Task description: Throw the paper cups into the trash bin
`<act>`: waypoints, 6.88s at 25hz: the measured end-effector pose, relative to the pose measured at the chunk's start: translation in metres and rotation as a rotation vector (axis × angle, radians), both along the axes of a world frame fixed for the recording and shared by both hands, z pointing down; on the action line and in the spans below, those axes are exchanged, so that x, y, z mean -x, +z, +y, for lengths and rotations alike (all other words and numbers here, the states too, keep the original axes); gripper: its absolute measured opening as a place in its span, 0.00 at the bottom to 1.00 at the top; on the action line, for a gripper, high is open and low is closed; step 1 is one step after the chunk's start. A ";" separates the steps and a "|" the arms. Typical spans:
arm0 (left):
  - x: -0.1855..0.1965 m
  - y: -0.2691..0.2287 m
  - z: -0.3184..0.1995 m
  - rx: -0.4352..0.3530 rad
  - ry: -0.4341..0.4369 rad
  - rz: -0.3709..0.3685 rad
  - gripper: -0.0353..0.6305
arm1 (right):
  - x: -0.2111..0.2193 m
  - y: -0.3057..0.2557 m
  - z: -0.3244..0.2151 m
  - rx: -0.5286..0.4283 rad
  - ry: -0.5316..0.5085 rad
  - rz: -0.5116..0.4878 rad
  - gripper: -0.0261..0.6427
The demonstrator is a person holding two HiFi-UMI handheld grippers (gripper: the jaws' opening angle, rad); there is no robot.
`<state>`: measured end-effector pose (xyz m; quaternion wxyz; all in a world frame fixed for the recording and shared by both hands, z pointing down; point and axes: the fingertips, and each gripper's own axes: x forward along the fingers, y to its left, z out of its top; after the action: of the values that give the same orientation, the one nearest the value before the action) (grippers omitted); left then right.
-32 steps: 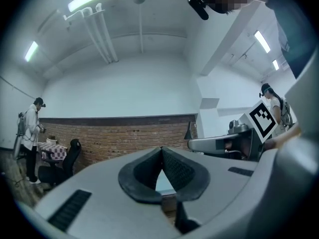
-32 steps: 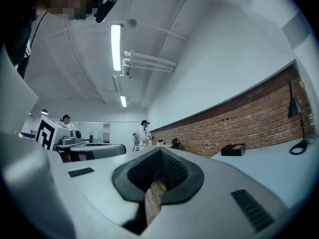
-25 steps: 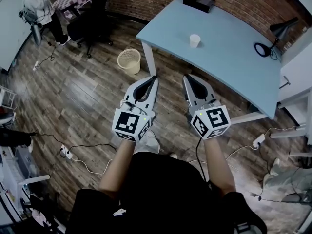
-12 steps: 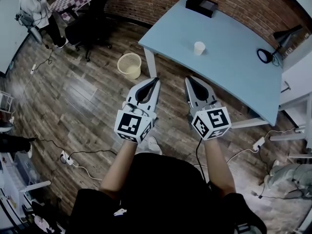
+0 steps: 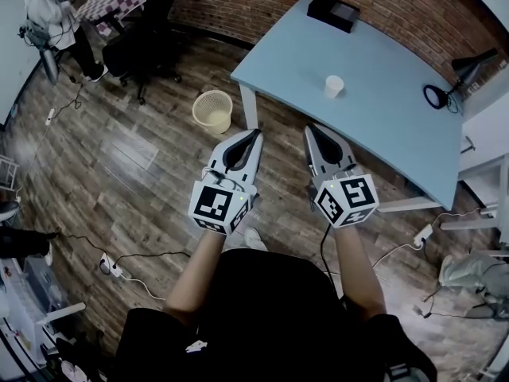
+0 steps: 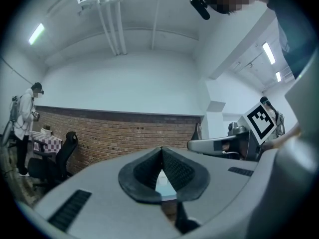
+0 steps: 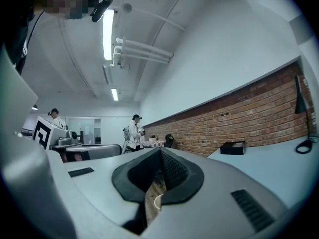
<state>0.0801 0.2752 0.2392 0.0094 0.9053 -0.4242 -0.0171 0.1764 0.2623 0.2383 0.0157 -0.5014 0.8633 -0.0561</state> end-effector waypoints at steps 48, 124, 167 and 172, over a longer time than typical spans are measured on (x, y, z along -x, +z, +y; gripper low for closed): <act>-0.068 0.039 -0.138 0.007 0.110 -0.063 0.07 | -0.090 0.027 -0.135 0.048 0.164 0.017 0.05; -0.344 0.292 -0.292 0.177 0.539 -0.814 0.24 | -0.293 0.224 -0.233 0.440 0.363 -0.079 0.05; -0.277 0.246 -0.305 0.291 0.347 -0.704 0.10 | -0.257 0.200 -0.281 0.403 0.163 -0.065 0.05; -0.242 0.236 -0.311 0.310 0.281 -0.681 0.10 | -0.229 0.186 -0.297 0.375 0.102 -0.050 0.05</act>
<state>0.3220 -0.0360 0.4755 0.0068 0.8963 -0.2725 0.3498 0.4050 -0.0347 0.4241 -0.0537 -0.5369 0.8107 -0.2272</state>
